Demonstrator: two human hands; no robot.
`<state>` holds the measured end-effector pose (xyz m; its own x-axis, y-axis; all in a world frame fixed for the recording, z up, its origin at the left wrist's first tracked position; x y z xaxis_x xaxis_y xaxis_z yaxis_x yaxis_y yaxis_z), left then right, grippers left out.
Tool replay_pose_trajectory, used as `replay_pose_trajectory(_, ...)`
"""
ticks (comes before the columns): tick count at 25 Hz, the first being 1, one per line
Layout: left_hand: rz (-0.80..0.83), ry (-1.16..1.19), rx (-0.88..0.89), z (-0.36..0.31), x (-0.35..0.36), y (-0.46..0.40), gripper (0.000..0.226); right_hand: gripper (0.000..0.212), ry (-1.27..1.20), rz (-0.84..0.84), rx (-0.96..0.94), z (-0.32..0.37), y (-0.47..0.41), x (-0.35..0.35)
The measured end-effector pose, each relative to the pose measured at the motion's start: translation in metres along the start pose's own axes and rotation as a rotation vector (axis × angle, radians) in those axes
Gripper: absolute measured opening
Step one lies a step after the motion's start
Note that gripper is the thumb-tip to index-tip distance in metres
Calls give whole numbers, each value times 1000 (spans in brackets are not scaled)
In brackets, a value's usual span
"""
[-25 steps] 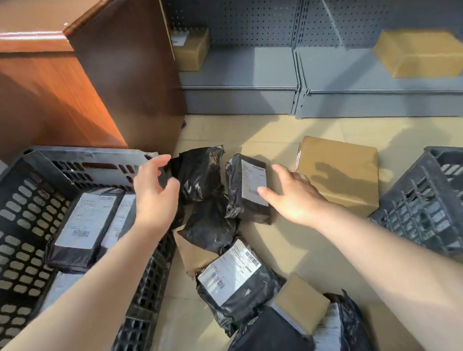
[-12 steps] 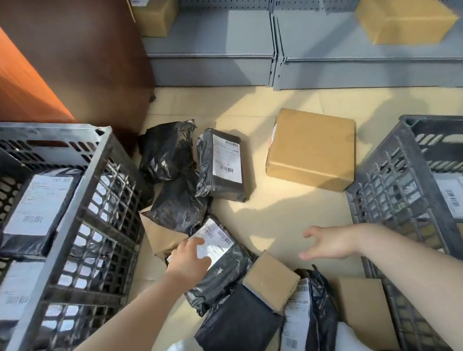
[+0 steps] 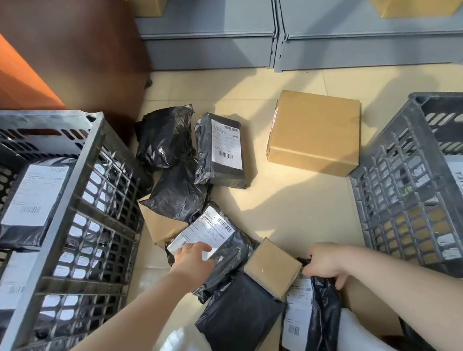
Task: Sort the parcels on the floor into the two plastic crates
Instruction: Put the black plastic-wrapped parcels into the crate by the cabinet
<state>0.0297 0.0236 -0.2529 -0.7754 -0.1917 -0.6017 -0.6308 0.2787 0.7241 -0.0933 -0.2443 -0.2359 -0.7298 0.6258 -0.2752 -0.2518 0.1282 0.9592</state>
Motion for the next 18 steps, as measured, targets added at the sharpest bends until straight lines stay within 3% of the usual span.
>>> replay_pose_trajectory(3, 12, -4, 22, -9, 2, 0, 39, 41, 148, -8, 69, 2, -3, 3)
replay_pose_trajectory(9, 18, 37, 23, -13, -1, 4, 37, 60, 91, 2, 59, -9, -1, 1)
replay_pose_trajectory(15, 20, 155, 33, -19, -5, 10, 38, 50, -272, 65, 95, -17, 3, -5)
replay_pose_trajectory(18, 11, 270, 34, -23, -7, 12, 37, 37, -368, -48, 78, -20, 12, -27)
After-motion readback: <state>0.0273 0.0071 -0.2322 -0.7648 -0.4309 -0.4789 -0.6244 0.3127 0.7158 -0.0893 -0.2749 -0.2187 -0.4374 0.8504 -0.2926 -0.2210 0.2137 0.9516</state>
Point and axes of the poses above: each hand's wrist, its own y-axis away from the middle knuckle, its own x-axis out of the palm, z = x × y, the point moved 6 cm from there along -y, towards the middle knuckle, and after that the axes turned 6 degrees about z, right-handed, at the moved point
